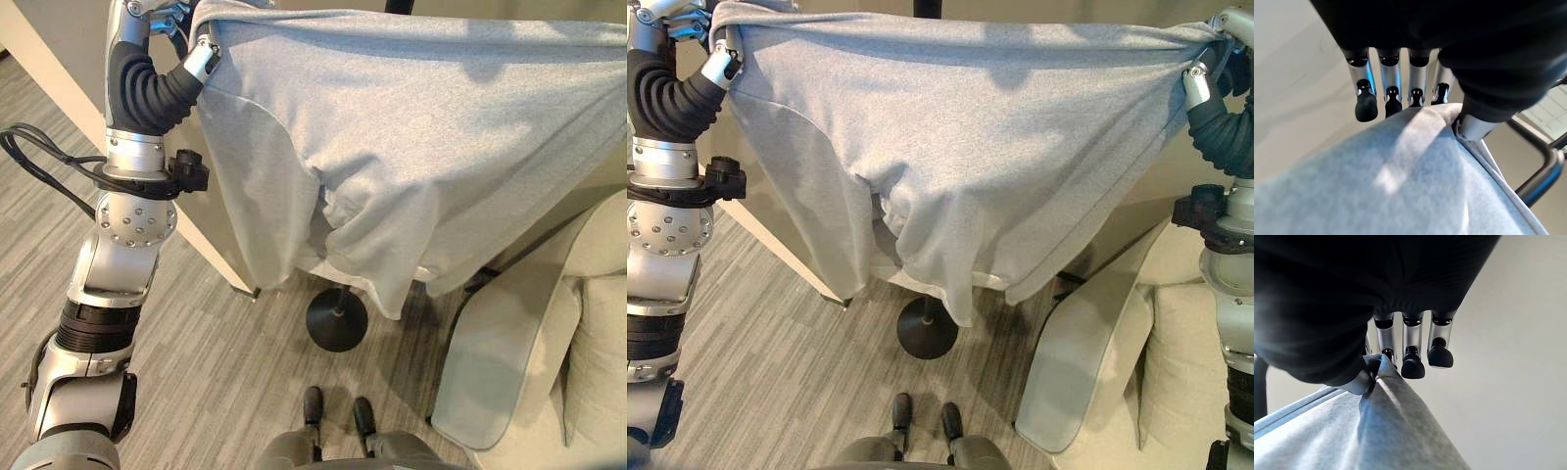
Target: Hang the clothes on the sofa on the clothes rack.
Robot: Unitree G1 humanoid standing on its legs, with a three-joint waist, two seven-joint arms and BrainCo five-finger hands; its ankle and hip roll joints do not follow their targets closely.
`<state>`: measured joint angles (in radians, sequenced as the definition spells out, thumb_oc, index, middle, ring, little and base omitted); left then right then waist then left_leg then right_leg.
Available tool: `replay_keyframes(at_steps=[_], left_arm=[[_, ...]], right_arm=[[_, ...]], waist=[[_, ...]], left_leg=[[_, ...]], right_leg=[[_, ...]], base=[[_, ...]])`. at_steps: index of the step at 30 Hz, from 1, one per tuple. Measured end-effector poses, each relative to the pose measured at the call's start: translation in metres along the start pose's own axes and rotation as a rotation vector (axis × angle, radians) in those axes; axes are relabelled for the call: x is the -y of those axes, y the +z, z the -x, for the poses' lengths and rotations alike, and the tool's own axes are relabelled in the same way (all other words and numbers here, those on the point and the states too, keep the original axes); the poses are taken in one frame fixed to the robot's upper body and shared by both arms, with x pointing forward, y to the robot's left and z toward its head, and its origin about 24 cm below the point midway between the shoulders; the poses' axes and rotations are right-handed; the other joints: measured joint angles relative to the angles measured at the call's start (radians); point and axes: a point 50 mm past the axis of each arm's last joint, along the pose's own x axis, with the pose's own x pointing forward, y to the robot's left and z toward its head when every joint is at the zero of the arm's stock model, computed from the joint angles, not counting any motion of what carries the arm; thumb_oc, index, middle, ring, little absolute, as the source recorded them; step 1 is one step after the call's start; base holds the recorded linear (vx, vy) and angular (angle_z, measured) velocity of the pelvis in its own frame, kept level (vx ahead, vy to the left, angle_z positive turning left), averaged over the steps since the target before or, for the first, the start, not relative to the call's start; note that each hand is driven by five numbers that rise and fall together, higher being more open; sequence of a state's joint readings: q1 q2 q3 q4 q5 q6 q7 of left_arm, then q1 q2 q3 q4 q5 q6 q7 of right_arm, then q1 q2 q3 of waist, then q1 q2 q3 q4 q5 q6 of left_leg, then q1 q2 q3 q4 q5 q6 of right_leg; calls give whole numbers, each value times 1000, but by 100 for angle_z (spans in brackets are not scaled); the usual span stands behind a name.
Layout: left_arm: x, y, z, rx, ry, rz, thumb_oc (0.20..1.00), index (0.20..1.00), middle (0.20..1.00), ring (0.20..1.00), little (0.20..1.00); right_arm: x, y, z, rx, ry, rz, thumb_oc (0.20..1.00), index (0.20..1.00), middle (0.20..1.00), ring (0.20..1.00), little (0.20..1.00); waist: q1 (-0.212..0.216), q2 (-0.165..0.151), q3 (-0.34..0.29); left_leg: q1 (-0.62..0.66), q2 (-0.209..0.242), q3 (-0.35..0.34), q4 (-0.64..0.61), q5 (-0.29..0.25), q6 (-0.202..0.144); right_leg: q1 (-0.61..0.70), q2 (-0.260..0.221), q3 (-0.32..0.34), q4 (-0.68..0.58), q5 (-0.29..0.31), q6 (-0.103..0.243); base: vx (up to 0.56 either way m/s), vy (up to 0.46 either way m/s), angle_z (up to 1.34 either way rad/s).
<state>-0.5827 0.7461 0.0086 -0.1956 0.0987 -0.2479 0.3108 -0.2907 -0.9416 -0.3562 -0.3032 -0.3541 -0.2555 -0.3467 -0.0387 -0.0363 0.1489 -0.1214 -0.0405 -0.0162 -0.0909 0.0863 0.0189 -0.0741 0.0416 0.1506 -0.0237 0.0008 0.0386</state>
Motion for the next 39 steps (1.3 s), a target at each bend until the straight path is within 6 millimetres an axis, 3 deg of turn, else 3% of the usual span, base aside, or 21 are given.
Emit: replay_keyframes(at_steps=[7,12,18,23,25,28,30,32,37,39], left_arm=[[-3,0,-7,13,22,-9,200,200,200,200,200],[-5,-5,-32,32,-1,-77,200,200,200,200,200],[19,-27,-31,-51,-122,-104,200,200,200,200,200],[34,-42,-18,-135,-192,-93,200,200,200,200,200],[43,-47,-1,-180,-238,-62,200,200,200,200,200],[51,-52,13,-232,-268,-21,200,200,200,200,200],[60,-58,31,-291,-292,17,200,200,200,200,200],[73,-66,70,-415,-338,72,200,200,200,200,200],[83,-73,117,-591,-353,128,200,200,200,200,200],[77,-80,139,-708,-287,138,200,200,200,200,200]], right_arm=[[10,-1,-26,75,5,78,200,200,200,200,200],[12,-11,-52,90,40,156,200,200,200,200,200],[-24,-38,-51,-38,199,92,200,200,200,200,200],[-56,-44,-29,-147,291,-33,200,200,200,200,200],[-75,-46,-1,-224,366,-109,200,200,200,200,200],[-89,-44,21,-288,378,-185,200,200,200,200,200],[-101,-39,38,-346,391,-260,200,200,200,200,200],[-118,-27,75,-440,438,-370,200,200,200,200,200],[-140,-10,122,-588,492,-500,200,200,200,200,200],[-145,-8,141,-685,481,-531,200,200,200,200,200]], waist=[[0,-8,-7],[-1,-11,-10],[13,-24,-22],[9,-25,-24],[6,-28,-30],[7,-30,-32],[6,-29,-33],[6,-26,-35],[1,-14,-41],[0,-8,-50]], left_leg=[[16,-1,-4,0,0,-1],[46,-10,-4,1,3,-5],[51,-11,-3,1,4,-6],[28,-14,-2,0,1,-13],[26,-15,-4,0,1,-13],[19,-15,-6,0,4,-13],[18,-15,-6,0,4,-14],[20,-15,-5,0,7,-10],[32,-15,-2,0,3,-16],[32,-14,2,-6,-4,-19]], right_leg=[[46,-6,-20,-43,11,-14],[96,-12,-56,-63,11,-14],[104,-12,-63,-64,10,-12],[83,-15,-66,-64,10,-12],[83,-16,-72,-64,10,-12],[77,-16,-76,-64,10,-12],[76,-17,-76,-64,10,-12],[76,-16,-76,-64,10,-12],[87,-17,-74,-64,8,-14],[87,-17,-72,-64,8,-13]], base=[[70,-42,9],[68,-43,26],[16,-17,4],[21,-21,1],[22,-36,6],[11,-21,3],[19,-11,0],[43,-17,-2],[46,-12,-2],[50,-7,-5]])
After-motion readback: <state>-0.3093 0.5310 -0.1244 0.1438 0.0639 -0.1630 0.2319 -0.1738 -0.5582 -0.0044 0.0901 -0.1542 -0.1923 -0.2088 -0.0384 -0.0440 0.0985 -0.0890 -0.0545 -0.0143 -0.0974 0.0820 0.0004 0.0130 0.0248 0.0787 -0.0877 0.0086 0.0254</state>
